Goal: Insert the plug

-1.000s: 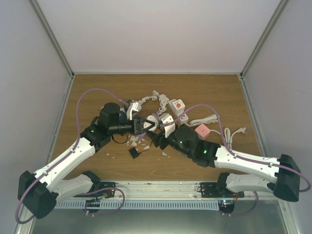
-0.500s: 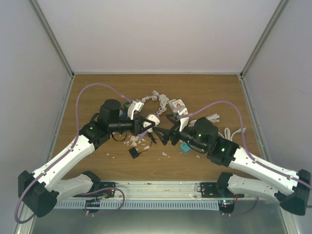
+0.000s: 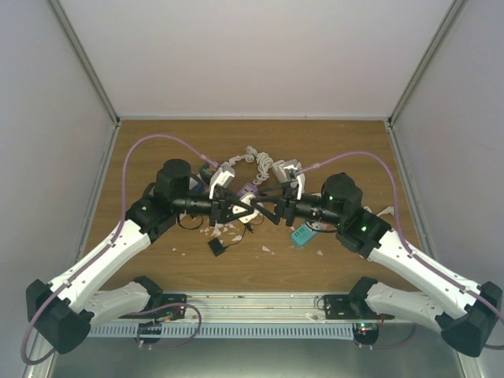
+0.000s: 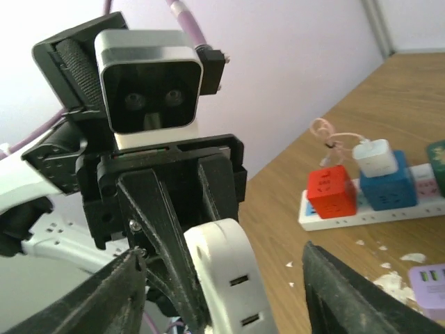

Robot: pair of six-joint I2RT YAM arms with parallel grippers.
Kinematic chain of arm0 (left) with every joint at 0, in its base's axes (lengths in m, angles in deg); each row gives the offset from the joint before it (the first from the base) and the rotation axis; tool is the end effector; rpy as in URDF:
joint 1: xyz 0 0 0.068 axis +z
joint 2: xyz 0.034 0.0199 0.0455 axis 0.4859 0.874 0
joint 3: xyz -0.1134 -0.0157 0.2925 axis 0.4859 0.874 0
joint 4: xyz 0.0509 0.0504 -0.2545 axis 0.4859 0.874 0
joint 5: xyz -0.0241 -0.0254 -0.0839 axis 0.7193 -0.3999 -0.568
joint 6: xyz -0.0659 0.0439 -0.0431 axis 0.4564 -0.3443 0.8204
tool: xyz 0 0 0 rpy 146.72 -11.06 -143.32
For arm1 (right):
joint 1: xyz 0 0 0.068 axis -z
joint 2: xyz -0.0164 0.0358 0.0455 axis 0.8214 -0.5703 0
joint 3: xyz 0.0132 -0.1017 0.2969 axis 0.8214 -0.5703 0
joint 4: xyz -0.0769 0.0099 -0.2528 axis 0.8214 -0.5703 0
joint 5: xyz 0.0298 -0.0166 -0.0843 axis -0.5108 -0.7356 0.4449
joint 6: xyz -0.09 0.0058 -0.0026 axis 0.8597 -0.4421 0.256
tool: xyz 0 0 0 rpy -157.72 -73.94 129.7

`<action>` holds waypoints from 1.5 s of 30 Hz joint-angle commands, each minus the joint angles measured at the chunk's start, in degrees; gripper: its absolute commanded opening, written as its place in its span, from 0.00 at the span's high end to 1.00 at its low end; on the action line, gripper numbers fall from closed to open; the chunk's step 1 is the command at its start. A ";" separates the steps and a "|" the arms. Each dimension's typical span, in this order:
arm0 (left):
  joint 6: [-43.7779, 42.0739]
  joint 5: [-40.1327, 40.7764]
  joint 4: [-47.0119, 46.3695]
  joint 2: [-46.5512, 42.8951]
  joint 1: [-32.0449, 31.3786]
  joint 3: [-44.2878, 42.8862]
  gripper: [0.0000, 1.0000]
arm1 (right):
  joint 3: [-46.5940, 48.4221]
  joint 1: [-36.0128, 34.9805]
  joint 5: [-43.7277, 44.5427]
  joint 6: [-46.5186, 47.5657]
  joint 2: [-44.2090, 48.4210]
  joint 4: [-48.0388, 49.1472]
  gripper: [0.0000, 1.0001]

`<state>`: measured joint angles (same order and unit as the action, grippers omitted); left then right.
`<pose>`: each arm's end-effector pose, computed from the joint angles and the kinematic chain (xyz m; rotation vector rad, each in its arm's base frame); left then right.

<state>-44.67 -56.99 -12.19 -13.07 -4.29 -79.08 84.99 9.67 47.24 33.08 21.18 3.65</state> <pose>0.1601 -0.1820 0.3646 0.9069 1.8567 -1.4661 0.1428 0.1962 0.3821 -0.5413 1.8162 1.4041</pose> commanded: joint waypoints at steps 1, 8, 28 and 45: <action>3.42 -7.79 -8.68 -2.10 -0.30 0.37 1.00 | 0.00 0.44 -8.97 -3.83 -0.70 5.38 0.41; 6.74 -11.24 -11.74 -2.42 -0.56 -0.02 1.00 | -0.73 0.47 -11.10 -7.01 -0.46 12.18 0.56; 6.23 -8.59 -5.58 -0.56 -1.07 -1.02 0.64 | 1.25 0.46 -11.24 -8.27 -1.87 13.98 0.87; 4.21 -2.48 -4.40 0.72 -2.23 -1.70 1.00 | 1.23 0.47 -4.62 -5.23 -0.07 6.09 0.52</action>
<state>-38.90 -65.01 -16.61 -13.05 -6.30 -79.42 84.82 9.95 37.55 25.87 18.86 14.16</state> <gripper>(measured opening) 0.168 0.350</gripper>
